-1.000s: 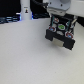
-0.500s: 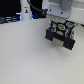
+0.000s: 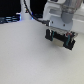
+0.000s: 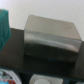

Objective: Open the kcup holder, insert the kcup into the holder, and close the kcup holder

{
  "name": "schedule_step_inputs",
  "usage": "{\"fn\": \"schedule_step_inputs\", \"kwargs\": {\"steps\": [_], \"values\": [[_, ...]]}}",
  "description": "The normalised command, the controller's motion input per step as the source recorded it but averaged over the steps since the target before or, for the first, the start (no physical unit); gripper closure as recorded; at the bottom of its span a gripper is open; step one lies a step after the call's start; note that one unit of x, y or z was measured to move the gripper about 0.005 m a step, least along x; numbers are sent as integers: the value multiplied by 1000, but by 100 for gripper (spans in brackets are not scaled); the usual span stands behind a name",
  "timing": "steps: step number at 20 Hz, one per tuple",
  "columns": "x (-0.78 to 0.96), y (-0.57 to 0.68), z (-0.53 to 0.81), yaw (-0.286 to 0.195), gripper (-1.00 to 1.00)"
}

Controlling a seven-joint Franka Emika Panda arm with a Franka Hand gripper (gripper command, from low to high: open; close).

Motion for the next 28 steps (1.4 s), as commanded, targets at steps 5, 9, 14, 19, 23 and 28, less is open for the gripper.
{"fn": "schedule_step_inputs", "kwargs": {"steps": [5,9,14,19,23,28], "values": [[-257,350,1,111,-100],[-417,350,1,106,-100],[-581,363,10,97,-100],[-707,420,0,64,-100],[-754,416,0,58,-100],[-768,408,0,57,-100]]}}
